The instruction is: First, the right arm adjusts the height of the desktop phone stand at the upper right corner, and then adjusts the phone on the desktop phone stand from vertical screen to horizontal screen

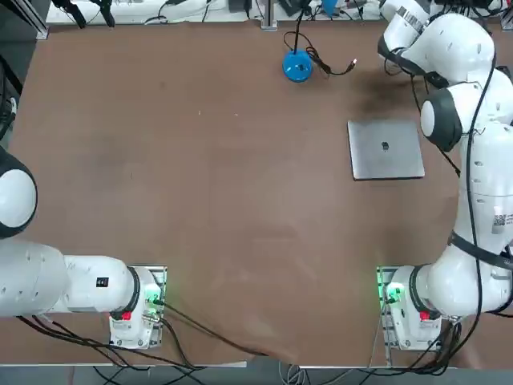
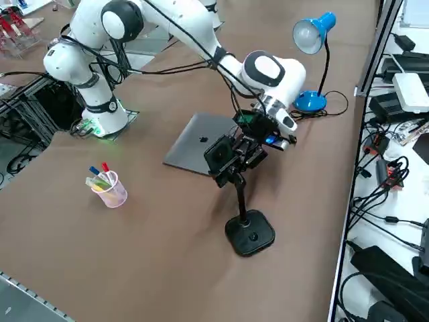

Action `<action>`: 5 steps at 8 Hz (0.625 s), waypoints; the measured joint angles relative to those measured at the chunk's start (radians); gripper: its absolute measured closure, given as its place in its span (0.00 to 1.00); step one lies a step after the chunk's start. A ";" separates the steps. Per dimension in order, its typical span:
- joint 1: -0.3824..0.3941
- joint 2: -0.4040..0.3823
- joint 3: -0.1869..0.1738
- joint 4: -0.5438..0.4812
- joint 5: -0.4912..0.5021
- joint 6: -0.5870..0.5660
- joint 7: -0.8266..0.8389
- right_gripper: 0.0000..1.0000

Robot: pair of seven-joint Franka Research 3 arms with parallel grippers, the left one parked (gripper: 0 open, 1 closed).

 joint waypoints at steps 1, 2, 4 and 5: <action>0.003 0.000 0.000 0.009 0.000 0.001 0.000 0.72; 0.005 0.000 0.001 0.015 0.000 0.004 0.000 0.78; 0.005 0.000 0.002 0.016 0.001 0.010 0.000 0.80; 0.005 0.001 0.004 0.018 0.001 0.012 0.000 0.81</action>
